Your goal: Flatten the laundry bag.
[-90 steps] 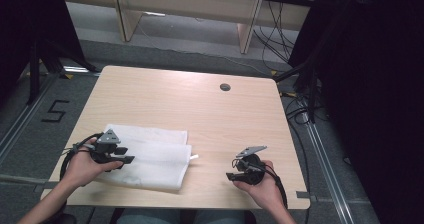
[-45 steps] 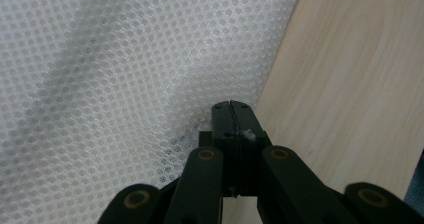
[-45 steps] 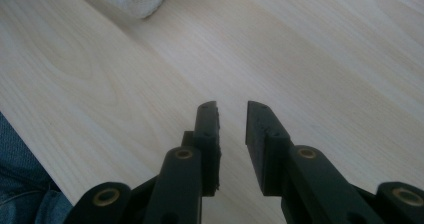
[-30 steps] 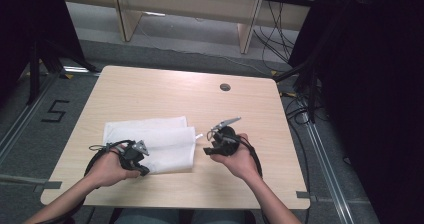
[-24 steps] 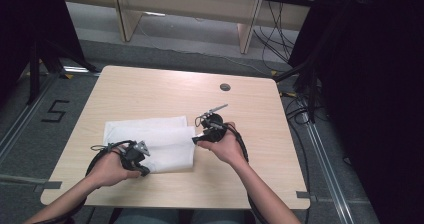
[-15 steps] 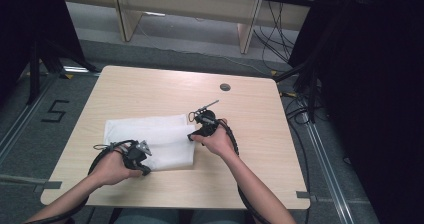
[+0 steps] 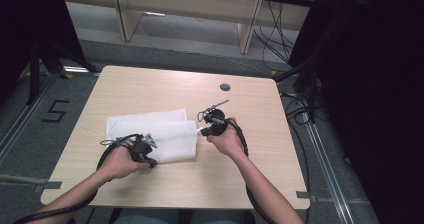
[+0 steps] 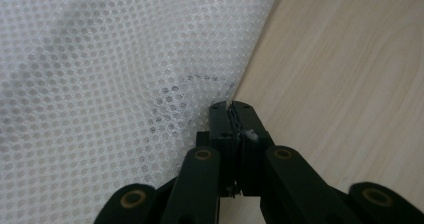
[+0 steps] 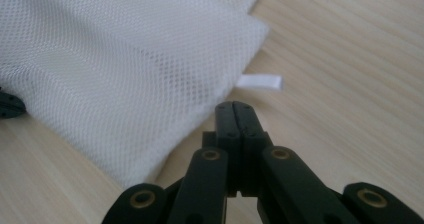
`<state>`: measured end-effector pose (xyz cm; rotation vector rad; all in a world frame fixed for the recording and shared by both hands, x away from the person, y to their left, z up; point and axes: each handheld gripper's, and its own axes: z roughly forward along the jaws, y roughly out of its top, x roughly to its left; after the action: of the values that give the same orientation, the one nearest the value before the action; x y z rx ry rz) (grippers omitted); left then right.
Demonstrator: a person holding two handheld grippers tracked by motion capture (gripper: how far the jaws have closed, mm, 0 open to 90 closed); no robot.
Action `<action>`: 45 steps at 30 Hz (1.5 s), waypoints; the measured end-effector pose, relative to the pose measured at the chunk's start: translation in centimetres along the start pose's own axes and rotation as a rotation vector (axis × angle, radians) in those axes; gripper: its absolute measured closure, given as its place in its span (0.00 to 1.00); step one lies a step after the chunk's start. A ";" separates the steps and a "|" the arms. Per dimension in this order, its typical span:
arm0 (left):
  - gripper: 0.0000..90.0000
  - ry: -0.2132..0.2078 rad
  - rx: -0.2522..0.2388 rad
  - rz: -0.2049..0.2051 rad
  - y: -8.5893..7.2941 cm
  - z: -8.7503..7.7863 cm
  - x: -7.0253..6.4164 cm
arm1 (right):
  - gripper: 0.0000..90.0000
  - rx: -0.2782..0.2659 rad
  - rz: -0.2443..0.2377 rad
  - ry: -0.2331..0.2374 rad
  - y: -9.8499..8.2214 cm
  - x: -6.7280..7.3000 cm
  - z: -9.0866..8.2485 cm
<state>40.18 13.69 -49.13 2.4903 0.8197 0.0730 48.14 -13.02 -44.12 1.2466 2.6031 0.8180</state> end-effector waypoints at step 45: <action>0.95 0.006 -0.056 0.002 3.4 1.3 -0.3 | 0.68 0.075 0.034 -0.063 -3.5 -2.7 -2.1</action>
<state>42.03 10.63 -48.59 2.4400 0.8066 0.1030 46.75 -17.71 -44.54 1.3168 2.5920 0.6805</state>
